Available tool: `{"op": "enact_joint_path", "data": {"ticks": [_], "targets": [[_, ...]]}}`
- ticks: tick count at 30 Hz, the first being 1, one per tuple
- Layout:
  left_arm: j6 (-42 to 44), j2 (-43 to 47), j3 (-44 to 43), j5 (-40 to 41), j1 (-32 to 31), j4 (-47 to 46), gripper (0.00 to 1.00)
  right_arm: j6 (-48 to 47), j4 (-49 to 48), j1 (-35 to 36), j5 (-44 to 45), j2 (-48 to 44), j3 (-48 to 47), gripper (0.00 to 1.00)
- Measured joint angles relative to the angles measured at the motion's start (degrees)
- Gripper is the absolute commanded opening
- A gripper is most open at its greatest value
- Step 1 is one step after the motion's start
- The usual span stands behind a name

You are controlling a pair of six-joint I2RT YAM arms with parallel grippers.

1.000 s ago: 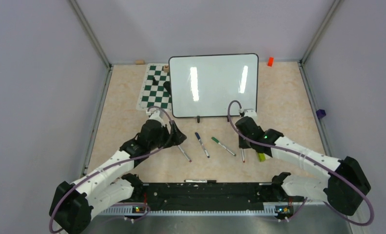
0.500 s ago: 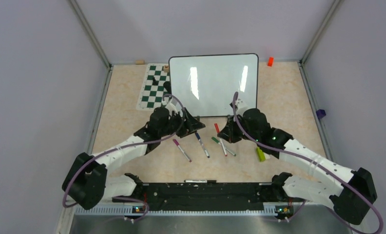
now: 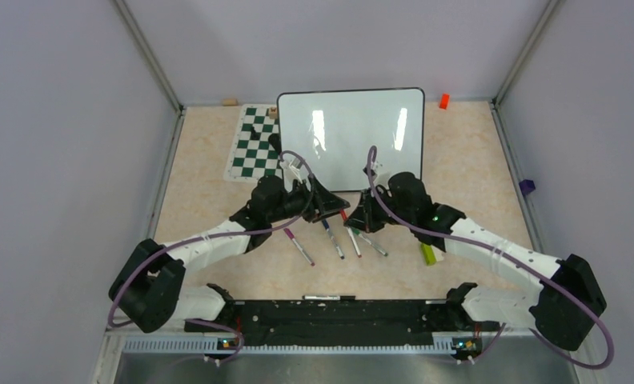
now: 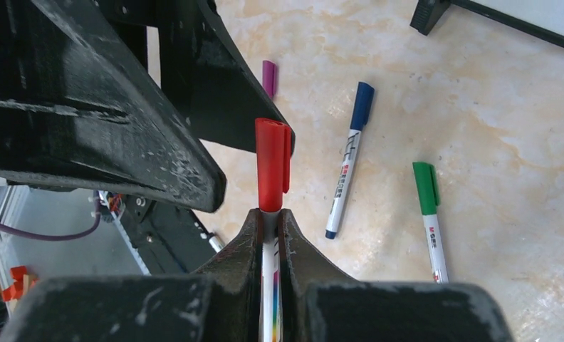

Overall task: Write a sentence on the whiteboard
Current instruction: Pass from the right arm to the left, then open the pen cap of the whiteboard marker.

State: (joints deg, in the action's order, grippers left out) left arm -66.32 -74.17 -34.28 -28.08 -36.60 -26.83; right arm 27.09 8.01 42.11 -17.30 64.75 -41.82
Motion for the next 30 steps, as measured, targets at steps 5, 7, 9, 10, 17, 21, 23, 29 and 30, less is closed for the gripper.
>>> {"op": "enact_joint_path", "data": {"ticks": [5,7,9,10,17,21,23,29,30], "targets": [[-0.4,-1.4,0.0,-0.2,-0.7,-1.7,0.55,0.6,-1.9,0.0,-0.9,0.3,-0.3,0.00],[-0.6,-1.6,0.0,-0.2,-0.9,-1.9,0.48,1.0,-2.4,0.0,-1.2,0.4,-0.3,0.00],[-0.6,-1.6,0.0,-0.2,-1.0,-2.1,0.27,1.2,-2.6,0.0,-1.6,0.4,-0.3,0.00],[-0.2,-1.6,0.0,0.1,-1.1,-1.9,0.20,1.3,-2.6,0.0,-1.9,0.3,-0.4,0.00],[1.7,-2.0,-0.2,1.6,-1.2,-1.4,0.00,1.9,-2.2,0.0,-1.7,0.3,-1.1,0.48],[1.9,-1.3,-0.2,2.4,-1.3,-1.3,0.00,2.3,-1.9,0.0,-0.4,-1.1,-1.0,0.72],[1.3,-0.1,-0.2,2.9,-0.9,-1.4,0.00,3.0,-1.9,0.0,1.0,-3.1,-1.0,0.72],[-4.7,3.4,0.4,7.1,0.1,-10.5,0.00,9.9,-13.8,0.0,4.2,-12.8,4.7,0.71],[-6.4,3.5,1.1,8.2,0.1,-14.1,0.00,12.2,-17.3,0.1,5.0,-13.9,6.5,0.70]]}}
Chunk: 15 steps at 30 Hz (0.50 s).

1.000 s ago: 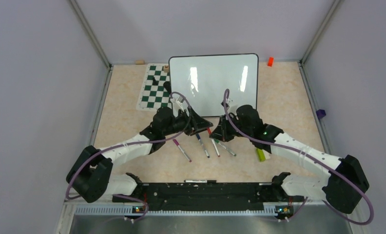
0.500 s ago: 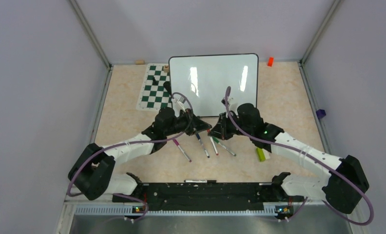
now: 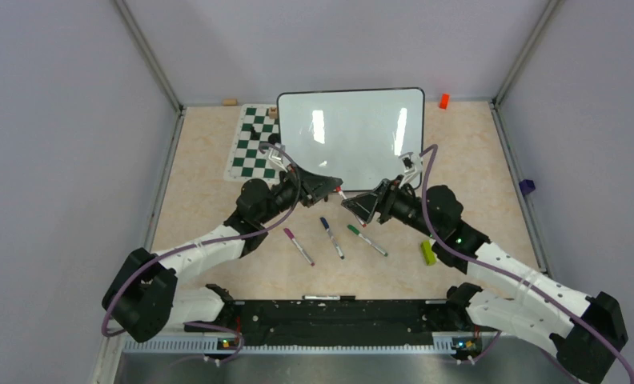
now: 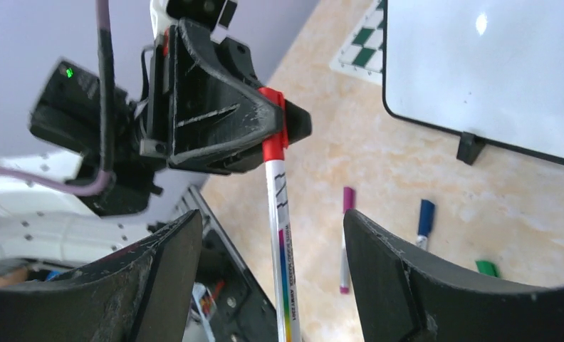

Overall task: Write a sentence on the whiteboard
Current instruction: Open the pen cap of the whiteboard marker.

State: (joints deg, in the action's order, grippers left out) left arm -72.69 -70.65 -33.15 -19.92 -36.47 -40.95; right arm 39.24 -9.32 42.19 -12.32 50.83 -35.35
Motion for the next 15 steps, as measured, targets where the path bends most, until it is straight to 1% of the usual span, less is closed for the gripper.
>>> {"op": "enact_joint_path", "data": {"ticks": [2,5,7,11,12,14,15], "targets": [[-2.7,0.0,1.3,1.8,0.0,-5.3,0.00,3.6,-5.5,0.2,1.8,-0.7,2.6,0.68],[-5.3,-0.6,2.1,3.9,0.0,-10.3,0.00,7.9,-11.3,1.2,4.7,0.7,4.0,0.64],[-6.7,-1.3,2.1,4.9,0.0,-13.5,0.00,9.5,-15.1,2.8,6.3,2.0,4.2,0.58],[-9.6,-2.5,2.1,5.9,-0.1,-18.3,0.00,11.0,-20.3,5.6,8.9,3.4,4.2,0.51],[-10.0,-2.8,2.1,6.0,-0.1,-19.3,0.00,11.2,-21.2,5.8,9.3,3.5,4.2,0.49],[-11.2,-3.3,2.1,6.1,-0.1,-20.8,0.00,11.6,-23.0,5.9,10.3,3.6,4.2,0.38],[-11.5,-3.4,2.1,6.2,-0.1,-21.2,0.00,11.8,-23.9,5.9,11.0,3.6,4.2,0.36]]}}
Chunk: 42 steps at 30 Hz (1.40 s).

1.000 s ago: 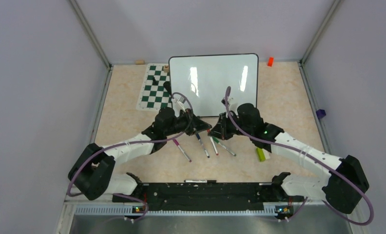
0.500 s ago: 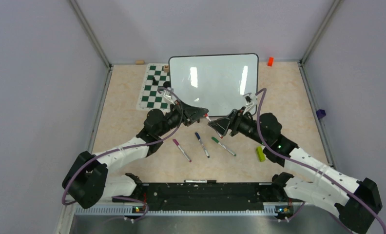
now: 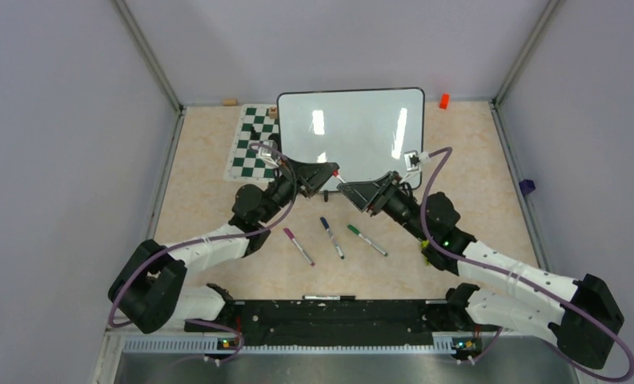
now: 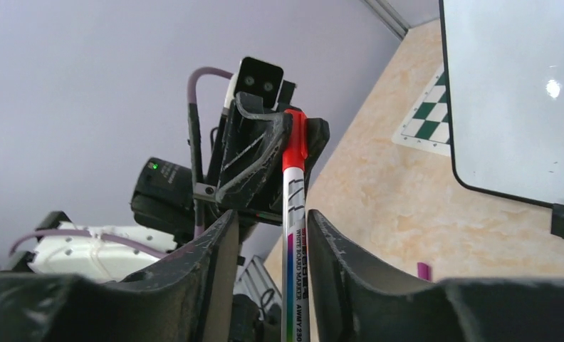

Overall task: Write a sentence on the whiteboard
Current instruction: Open the pen cap of the whiteboard marker, then place the pen cap at the center of the board.

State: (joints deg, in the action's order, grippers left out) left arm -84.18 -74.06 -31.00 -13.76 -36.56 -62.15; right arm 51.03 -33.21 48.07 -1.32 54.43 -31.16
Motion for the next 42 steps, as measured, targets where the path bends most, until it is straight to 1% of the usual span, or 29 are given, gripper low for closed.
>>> {"op": "enact_joint_path", "data": {"ticks": [4,10,11,12,13,18,20,22,23,24,25,28,29,31,34,37,40,42], "targets": [[-0.7,-0.1,0.2,0.8,-0.1,-2.1,0.00,0.2,-1.1,0.3,2.5,0.0,0.0,0.35],[-1.5,-0.5,0.3,1.3,-0.3,-3.6,0.00,0.6,-2.2,1.0,5.0,0.0,0.0,0.14],[-1.6,-0.5,0.3,1.3,-0.3,-3.9,0.00,0.7,-2.4,1.0,5.3,0.0,0.0,0.10],[-1.7,-0.5,0.3,1.4,-0.3,-4.2,0.00,0.7,-2.4,1.0,5.6,0.0,0.0,0.02],[-1.7,-0.5,0.3,1.5,-0.4,-4.3,0.00,0.7,-2.6,1.0,5.7,0.0,0.0,0.00],[-1.4,-0.4,0.7,2.5,-0.5,-4.8,0.00,0.9,-2.2,1.3,6.4,0.0,0.0,0.00],[-1.4,-0.2,1.8,3.3,-0.5,-5.2,0.00,0.9,-0.8,1.4,6.4,-0.5,0.1,0.00],[-1.5,0.8,3.6,2.5,-0.3,-5.2,0.00,0.9,0.9,1.7,6.3,-1.9,1.0,0.00],[-1.5,1.6,4.6,0.7,0.1,-4.5,0.00,1.0,2.0,1.9,6.3,-2.9,1.8,0.00],[-1.4,2.4,5.2,0.9,1.2,-3.6,0.00,1.1,3.6,2.2,6.2,-4.9,3.0,0.00],[-1.2,3.1,5.6,1.0,3.8,-2.6,0.00,1.1,4.8,2.2,6.6,-6.7,3.8,0.00],[-0.2,6.5,6.0,2.6,14.0,2.4,0.00,1.1,9.0,2.0,7.5,-13.8,6.4,0.00],[0.4,7.8,6.3,3.1,16.5,4.1,0.00,1.2,10.2,2.0,7.4,-15.8,6.9,0.00],[2.1,10.9,7.1,3.3,19.3,7.6,0.00,1.3,13.6,2.0,7.5,-19.2,7.8,0.00],[7.5,15.8,7.1,3.3,20.9,17.2,0.00,1.0,21.0,2.0,8.0,-22.4,8.0,0.00],[15.7,20.3,4.7,4.9,21.1,33.9,0.00,-0.6,30.0,2.0,9.9,-23.1,6.8,0.00],[23.6,22.8,1.9,8.5,21.2,50.4,0.00,-2.9,39.0,2.0,11.9,-21.1,3.9,0.00],[27.6,24.5,1.9,11.3,21.2,59.3,0.00,-4.6,43.7,2.0,12.7,-18.9,1.6,0.00]]}}
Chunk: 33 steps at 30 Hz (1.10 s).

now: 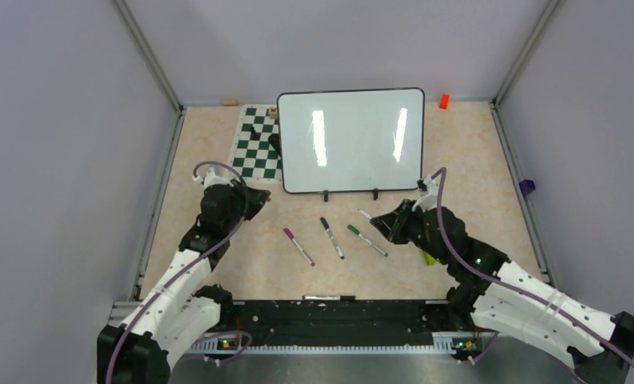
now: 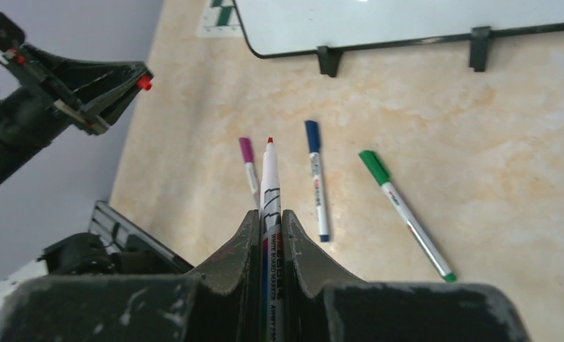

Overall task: Write a sentence on the whiteboard
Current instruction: Place the pen cap at the center of the board.

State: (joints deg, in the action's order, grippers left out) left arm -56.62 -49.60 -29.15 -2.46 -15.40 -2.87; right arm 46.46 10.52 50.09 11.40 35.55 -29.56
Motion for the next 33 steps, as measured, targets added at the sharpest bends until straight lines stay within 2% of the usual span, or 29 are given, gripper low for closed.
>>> {"op": "enact_joint_path", "data": {"ticks": [6,12,23,31,33], "targets": [[5.5,4.8,3.3,5.9,0.0,17.6,0.00,-1.8,8.7,0.0,3.0,4.8,-3.2,0.00],[5.8,4.3,5.6,6.4,0.0,23.5,0.00,0.3,14.2,0.0,7.8,5.9,-3.6,0.00],[4.7,-7.0,8.4,-0.9,0.0,21.4,0.00,5.2,19.5,0.0,11.4,12.8,-8.1,0.00],[4.7,-8.7,8.4,-2.7,0.0,19.1,0.00,9.0,27.4,0.0,13.7,20.3,-16.9,0.00],[4.7,-8.9,8.3,-2.7,0.0,18.8,0.03,10.5,30.6,0.0,15.3,22.7,-19.2,0.00]]}}
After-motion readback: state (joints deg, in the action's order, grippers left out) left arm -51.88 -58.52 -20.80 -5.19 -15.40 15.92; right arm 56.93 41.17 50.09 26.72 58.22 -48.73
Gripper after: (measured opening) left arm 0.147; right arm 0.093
